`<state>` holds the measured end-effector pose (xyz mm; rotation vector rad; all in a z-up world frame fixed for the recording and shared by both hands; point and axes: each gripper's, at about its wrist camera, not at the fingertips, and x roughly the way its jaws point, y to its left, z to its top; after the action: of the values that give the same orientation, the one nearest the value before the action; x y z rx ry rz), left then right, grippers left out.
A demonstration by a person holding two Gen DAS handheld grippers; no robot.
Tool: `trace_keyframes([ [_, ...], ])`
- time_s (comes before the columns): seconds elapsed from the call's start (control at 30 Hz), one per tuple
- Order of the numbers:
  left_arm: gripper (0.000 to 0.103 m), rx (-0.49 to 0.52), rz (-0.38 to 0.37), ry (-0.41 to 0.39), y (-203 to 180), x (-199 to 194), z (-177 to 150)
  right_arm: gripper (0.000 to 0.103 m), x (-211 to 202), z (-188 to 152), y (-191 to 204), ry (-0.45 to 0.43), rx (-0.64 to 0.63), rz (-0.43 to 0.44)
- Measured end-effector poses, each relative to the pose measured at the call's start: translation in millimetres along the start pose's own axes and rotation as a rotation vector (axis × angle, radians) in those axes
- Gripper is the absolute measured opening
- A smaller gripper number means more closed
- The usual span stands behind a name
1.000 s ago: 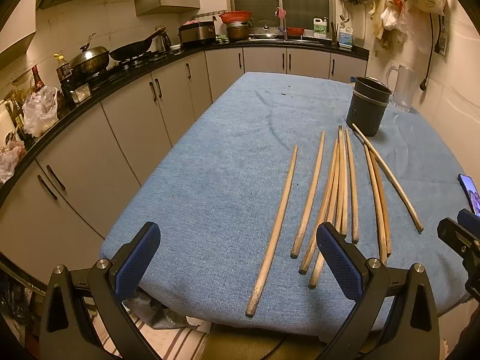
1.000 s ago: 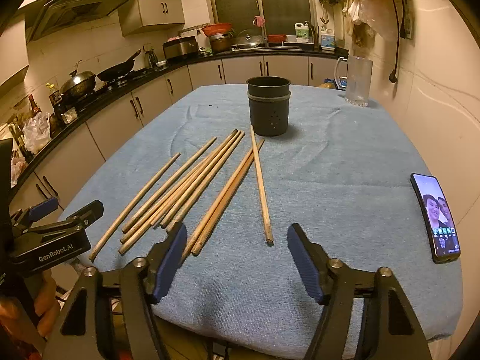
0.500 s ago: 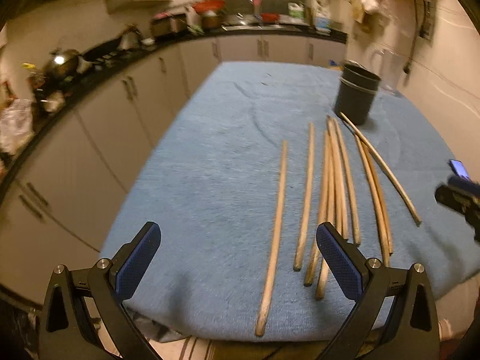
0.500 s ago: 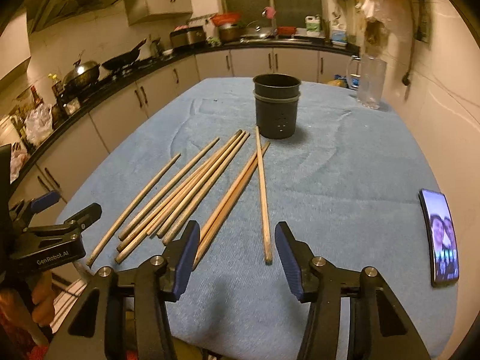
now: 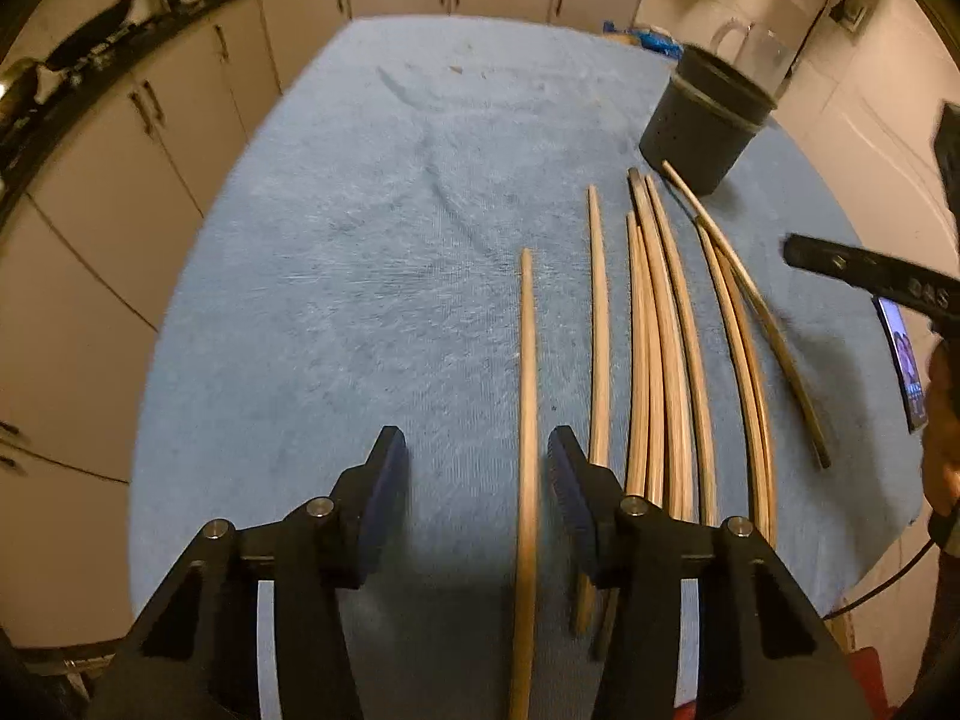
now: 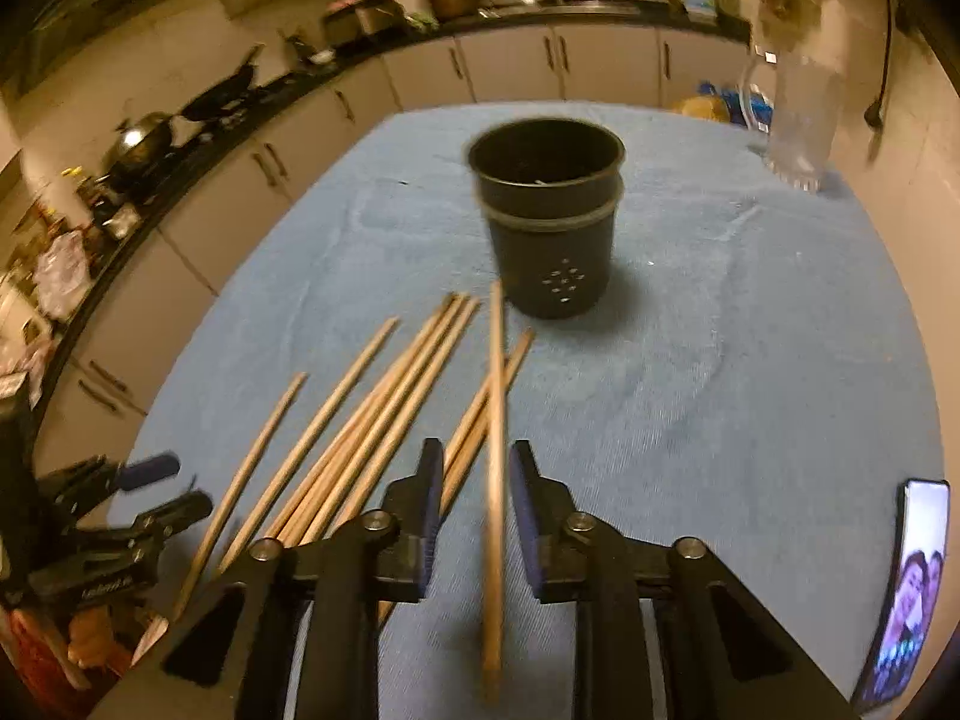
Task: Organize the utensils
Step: 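Move the left gripper over the loose wooden chopsticks, then grasp one wooden chopstick with the left gripper and lift it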
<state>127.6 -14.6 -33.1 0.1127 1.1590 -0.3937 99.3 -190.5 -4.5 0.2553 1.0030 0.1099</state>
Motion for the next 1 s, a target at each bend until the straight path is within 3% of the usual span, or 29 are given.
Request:
trace_keyframes([
  [0.07, 0.038, 0.013, 0.009, 0.016, -2.3, 5.2, 4.7, 0.021, 19.0, 11.9, -4.2, 0.030, 0.010, -0.002],
  [0.4, 0.033, 0.062, 0.074, 0.036, -8.9, 16.6, 19.8, 0.013, 61.7, 32.2, -2.4, 0.092, 0.004, -0.023],
  [0.5, 0.025, 0.068, 0.095, 0.034, -10.9, 16.9, 24.2, 0.008, 67.4, 33.4, 1.0, 0.101, -0.005, -0.027],
  [0.57, 0.007, 0.060, 0.106, 0.029, -10.3, 15.1, 26.2, 0.008, 67.8, 32.9, 1.2, 0.100, -0.009, -0.030],
  [0.63, 0.007, 0.034, 0.088, 0.024, -7.6, 15.3, 30.3, 0.007, 65.9, 33.3, 0.7, 0.094, -0.007, -0.023],
  [0.8, 0.007, -0.019, 0.009, -0.041, 1.7, -0.4, 33.4, 0.007, 38.4, 28.5, -1.8, 0.029, 0.008, 0.015],
  [1.0, 0.007, -0.042, -0.040, -0.183, 4.9, -50.7, 30.7, 0.007, -19.9, 20.4, 8.2, -0.157, -0.015, 0.068],
])
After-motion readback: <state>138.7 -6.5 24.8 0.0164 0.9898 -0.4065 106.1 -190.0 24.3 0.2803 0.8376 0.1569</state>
